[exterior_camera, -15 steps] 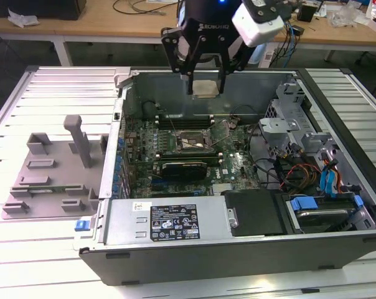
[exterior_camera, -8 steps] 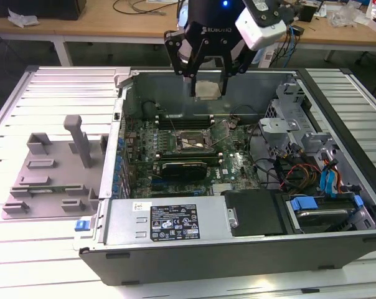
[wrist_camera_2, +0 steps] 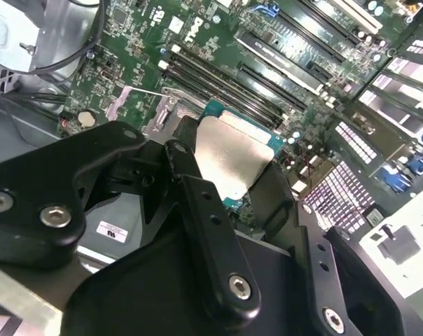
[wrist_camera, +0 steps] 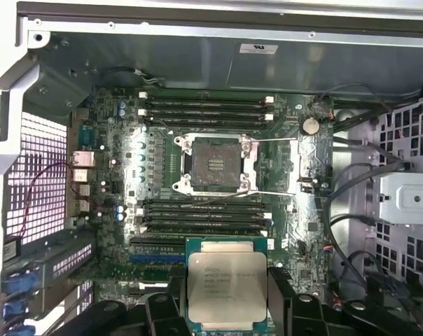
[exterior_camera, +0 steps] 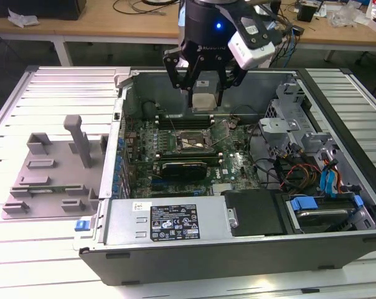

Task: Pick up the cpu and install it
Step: 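Pick up the cpu and move it towards the insertion slot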

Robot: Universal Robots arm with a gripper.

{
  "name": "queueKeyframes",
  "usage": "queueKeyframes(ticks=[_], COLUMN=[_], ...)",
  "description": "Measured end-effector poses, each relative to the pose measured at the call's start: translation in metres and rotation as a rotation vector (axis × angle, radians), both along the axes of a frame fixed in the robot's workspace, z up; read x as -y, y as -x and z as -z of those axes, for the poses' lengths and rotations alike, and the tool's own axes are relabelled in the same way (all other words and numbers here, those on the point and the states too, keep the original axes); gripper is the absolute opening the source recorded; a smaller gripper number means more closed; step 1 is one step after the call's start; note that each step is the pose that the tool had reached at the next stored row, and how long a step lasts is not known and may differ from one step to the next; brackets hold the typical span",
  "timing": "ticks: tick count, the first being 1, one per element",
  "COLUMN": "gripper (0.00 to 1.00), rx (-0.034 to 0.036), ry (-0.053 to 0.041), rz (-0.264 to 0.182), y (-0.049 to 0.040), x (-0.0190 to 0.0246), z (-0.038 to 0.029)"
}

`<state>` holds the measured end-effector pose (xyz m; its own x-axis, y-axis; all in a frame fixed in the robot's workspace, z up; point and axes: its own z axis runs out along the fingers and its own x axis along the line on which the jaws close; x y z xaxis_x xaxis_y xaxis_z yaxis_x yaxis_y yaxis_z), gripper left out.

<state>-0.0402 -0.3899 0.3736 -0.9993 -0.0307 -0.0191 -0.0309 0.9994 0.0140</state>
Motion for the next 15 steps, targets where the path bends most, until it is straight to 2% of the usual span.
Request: queueKeyframes(ticks=[4,9,15], gripper=[0.55,0.55,0.55], rx=[0.0,0.0001,0.0014], ry=[0.0019,0.0018,0.0025], rz=[0.0,0.0,0.0], y=[0.0002,0.0003,0.0012], x=[-0.0069,-0.0114,-0.0129], z=[0.0196,0.026,0.0358])
